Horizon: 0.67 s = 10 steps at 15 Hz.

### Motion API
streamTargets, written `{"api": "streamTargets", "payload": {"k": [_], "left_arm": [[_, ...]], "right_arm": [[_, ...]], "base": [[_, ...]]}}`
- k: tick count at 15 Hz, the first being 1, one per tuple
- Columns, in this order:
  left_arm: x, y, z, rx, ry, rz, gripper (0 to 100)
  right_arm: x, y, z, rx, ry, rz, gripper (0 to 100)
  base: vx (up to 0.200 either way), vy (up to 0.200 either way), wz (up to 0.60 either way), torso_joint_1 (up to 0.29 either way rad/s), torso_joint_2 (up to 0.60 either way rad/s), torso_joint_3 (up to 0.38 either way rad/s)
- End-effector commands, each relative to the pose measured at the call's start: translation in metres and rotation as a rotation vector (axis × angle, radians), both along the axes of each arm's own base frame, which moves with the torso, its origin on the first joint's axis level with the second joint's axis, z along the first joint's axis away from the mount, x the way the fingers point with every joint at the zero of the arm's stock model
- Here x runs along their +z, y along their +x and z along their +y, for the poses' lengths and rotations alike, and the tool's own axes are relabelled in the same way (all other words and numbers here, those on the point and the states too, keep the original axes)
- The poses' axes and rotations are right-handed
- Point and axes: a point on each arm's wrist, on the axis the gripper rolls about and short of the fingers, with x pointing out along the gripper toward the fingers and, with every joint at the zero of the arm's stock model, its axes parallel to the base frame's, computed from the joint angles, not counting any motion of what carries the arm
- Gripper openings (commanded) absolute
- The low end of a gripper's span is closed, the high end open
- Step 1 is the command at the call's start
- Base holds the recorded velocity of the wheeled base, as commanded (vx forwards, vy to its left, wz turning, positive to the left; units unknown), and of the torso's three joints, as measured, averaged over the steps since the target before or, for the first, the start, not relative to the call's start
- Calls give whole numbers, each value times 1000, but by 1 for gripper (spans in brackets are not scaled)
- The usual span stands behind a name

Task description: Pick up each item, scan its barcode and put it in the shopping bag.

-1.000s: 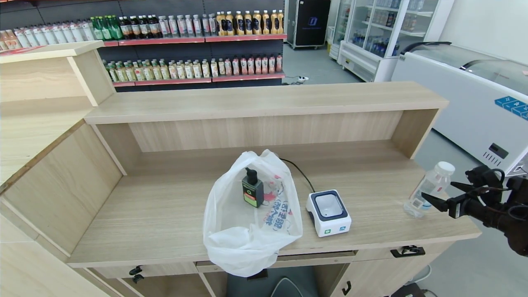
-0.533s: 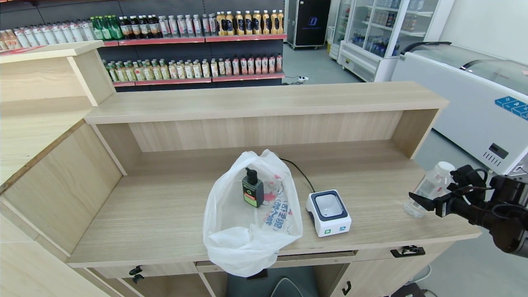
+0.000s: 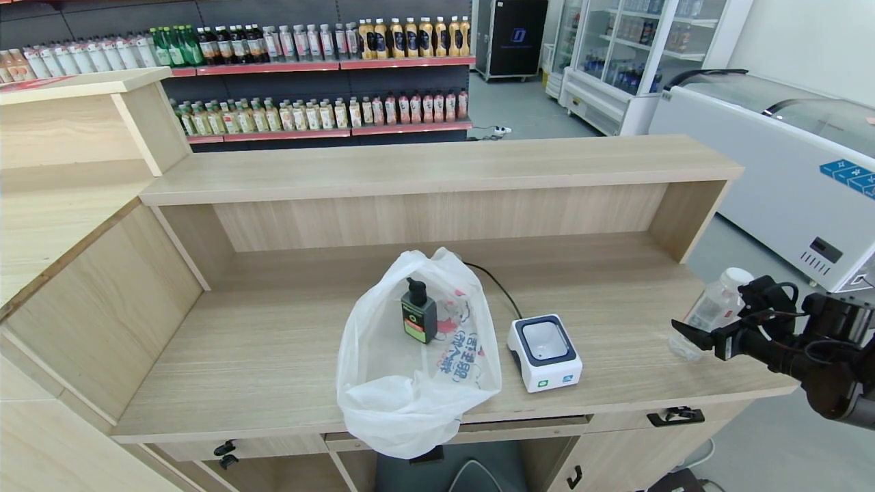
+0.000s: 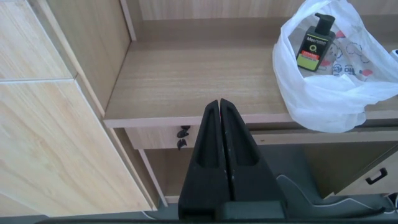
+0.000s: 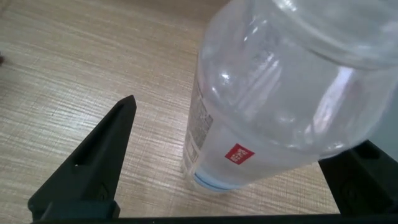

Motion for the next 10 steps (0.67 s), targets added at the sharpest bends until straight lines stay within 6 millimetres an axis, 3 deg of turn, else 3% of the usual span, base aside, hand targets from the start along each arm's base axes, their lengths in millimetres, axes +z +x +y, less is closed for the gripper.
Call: {"api": "streamTargets", "payload": {"k": [1,10], "left_arm": [[0,0,0,0,0,0,0],[0,0,0,0,0,0,0]], "right_arm": [[-4,2,0,3,0,4,100],[-9,18,4,26,-1,-12,100]], "base": [[0,0,0,0,0,0],[0,0,0,0,0,0]]}}
